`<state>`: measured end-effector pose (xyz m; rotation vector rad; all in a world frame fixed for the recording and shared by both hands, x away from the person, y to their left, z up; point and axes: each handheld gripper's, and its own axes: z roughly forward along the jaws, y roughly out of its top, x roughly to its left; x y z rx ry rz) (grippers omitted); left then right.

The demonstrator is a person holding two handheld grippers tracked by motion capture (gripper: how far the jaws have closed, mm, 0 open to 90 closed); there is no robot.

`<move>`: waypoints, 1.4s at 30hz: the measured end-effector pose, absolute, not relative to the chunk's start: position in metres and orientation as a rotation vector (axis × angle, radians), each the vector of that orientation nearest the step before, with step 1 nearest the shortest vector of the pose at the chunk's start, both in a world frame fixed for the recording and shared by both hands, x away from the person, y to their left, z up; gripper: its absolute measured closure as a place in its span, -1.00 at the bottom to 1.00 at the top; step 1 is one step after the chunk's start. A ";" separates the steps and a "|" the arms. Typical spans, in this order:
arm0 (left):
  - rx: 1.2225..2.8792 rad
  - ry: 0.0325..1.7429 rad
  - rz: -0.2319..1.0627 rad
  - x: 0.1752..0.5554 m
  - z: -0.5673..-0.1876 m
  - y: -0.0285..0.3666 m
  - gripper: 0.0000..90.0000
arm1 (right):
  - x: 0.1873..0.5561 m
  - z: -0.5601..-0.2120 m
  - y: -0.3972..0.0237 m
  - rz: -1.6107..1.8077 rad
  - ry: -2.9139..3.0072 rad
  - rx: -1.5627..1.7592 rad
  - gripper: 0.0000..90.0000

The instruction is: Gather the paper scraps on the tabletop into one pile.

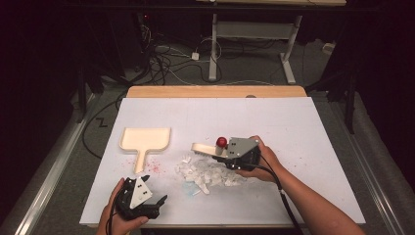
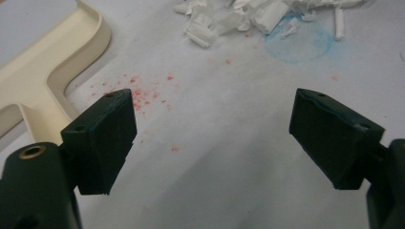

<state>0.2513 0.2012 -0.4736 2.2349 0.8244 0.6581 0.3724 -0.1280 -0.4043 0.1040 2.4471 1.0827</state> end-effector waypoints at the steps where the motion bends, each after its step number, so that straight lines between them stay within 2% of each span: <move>1: 2.236 0.825 0.658 0.252 -0.474 0.201 -0.66 | 0.371 -0.401 -0.131 1.065 2.441 0.149 0.51; 12: 2.240 0.805 0.668 0.249 -0.474 0.197 -0.66 | 0.343 -0.375 -0.187 0.973 2.347 0.432 0.51; 18: 2.246 0.802 0.659 0.250 -0.475 0.196 -0.66 | 0.329 -0.382 -0.223 0.894 2.308 0.596 0.51; 22: 2.252 0.805 0.642 0.251 -0.475 0.194 -0.66 | 0.333 -0.394 -0.244 0.822 2.251 0.749 0.51; 29: 2.263 0.784 0.638 0.252 -0.475 0.190 -0.66 | 0.355 -0.412 -0.234 0.846 2.271 0.802 0.51; 34: 2.266 0.782 0.634 0.253 -0.476 0.192 -0.65 | 0.353 -0.415 -0.224 0.848 2.295 0.770 0.51; 42: 2.269 0.769 0.638 0.252 -0.475 0.191 -0.66 | 0.336 -0.385 -0.244 1.063 2.253 0.784 0.51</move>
